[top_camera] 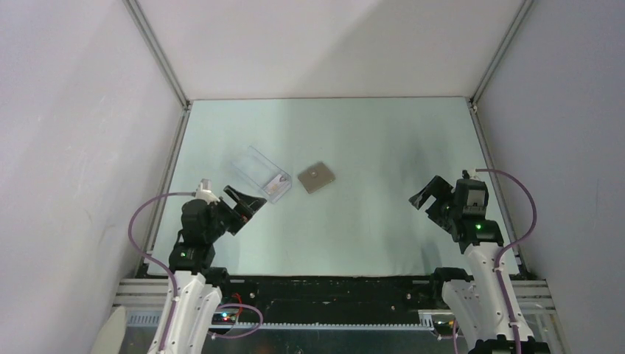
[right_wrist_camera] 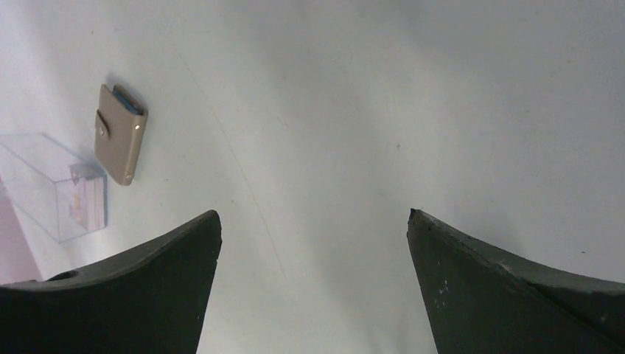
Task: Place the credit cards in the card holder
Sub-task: Open the card holder at the center of the board.
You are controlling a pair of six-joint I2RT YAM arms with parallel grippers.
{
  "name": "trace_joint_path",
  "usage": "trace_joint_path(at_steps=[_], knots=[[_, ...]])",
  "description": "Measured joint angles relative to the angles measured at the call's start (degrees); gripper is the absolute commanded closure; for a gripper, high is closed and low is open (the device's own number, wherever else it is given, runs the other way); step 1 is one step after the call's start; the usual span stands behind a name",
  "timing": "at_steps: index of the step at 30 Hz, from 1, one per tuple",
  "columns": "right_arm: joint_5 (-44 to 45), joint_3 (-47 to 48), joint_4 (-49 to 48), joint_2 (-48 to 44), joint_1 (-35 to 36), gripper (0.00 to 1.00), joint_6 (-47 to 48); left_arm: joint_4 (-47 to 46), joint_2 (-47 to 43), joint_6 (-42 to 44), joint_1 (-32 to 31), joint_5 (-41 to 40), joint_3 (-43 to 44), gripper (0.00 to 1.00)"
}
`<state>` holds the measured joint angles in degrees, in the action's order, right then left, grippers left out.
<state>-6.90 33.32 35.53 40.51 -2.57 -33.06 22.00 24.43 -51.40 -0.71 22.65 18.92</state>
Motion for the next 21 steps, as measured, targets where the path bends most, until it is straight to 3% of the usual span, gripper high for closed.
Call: trace_joint_path(at_steps=[12,17,21], knots=[[-12.9,0.3,-0.9,3.1,0.8,0.01,2.0,0.1,7.6,3.7,-0.1,2.2,2.3,0.0],[-14.8,2.4,-4.1,9.7,7.6,0.01,1.3,-0.1,11.7,4.5,-3.0,1.9,6.6,0.0],[-14.6,6.2,-7.6,16.7,15.5,0.01,-0.1,0.0,17.4,5.4,-9.6,-1.2,10.7,0.0]])
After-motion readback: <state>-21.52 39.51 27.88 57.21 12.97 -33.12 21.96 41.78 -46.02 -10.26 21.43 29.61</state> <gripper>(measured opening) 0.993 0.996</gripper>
